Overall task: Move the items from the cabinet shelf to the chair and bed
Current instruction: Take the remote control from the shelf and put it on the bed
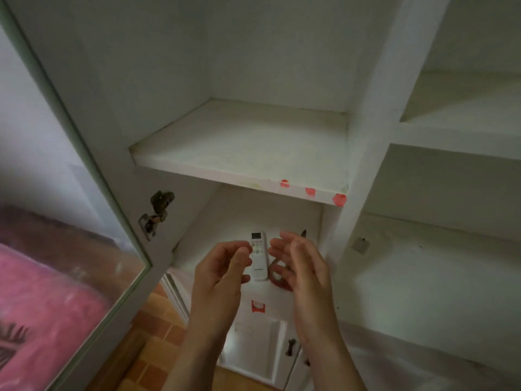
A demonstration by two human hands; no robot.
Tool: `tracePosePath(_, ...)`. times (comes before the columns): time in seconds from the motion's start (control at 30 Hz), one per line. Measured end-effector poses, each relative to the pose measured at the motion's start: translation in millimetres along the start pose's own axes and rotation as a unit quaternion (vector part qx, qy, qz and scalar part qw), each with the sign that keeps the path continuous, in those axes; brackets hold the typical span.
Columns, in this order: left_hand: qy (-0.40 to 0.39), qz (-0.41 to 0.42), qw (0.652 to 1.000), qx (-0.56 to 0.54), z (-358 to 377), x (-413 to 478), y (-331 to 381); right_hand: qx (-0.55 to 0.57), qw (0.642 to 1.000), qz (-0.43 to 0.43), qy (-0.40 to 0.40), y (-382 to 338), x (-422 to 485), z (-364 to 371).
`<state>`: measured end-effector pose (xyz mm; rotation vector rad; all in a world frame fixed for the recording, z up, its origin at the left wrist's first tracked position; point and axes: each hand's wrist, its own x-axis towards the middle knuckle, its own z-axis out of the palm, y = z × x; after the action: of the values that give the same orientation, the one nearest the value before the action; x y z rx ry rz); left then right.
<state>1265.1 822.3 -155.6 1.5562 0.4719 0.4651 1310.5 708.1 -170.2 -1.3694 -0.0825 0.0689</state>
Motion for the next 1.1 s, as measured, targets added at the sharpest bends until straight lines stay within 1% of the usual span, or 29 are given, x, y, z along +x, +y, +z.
tracePosePath(0.2, 0.006, -0.026, 0.999, 0.018, 13, 34, -16, -0.026, 0.999, 0.035, -0.005, 18, 37, 0)
tracePosePath(0.37, 0.010, -0.074, 0.997, 0.018, 15, 61, -45, -0.065, 0.996, 0.055, 0.024, 41, 64, 1)
tracePosePath(0.47, 0.005, -0.107, 0.994, 0.022, 12, 71, -61, -0.090, 0.992, 0.083, 0.034, 53, 76, 3)
tracePosePath(0.67, 0.001, -0.153, 0.988, 0.033, 10, 92, -85, -0.144, 0.979, 0.146, -0.005, 76, 95, 9)
tracePosePath(0.83, -0.026, -0.162, 0.984, 0.069, 18, 104, -93, -0.183, 0.967, 0.177, 0.000, 92, 104, 9)
tracePosePath(0.93, -0.052, -0.168, 0.979, 0.099, 23, 110, -95, -0.181, 0.964, 0.192, 0.003, 95, 106, 9)
tracePosePath(1.1, -0.079, -0.144, 0.972, 0.166, 29, 117, -98, -0.195, 0.957, 0.215, 0.017, 94, 113, 15)
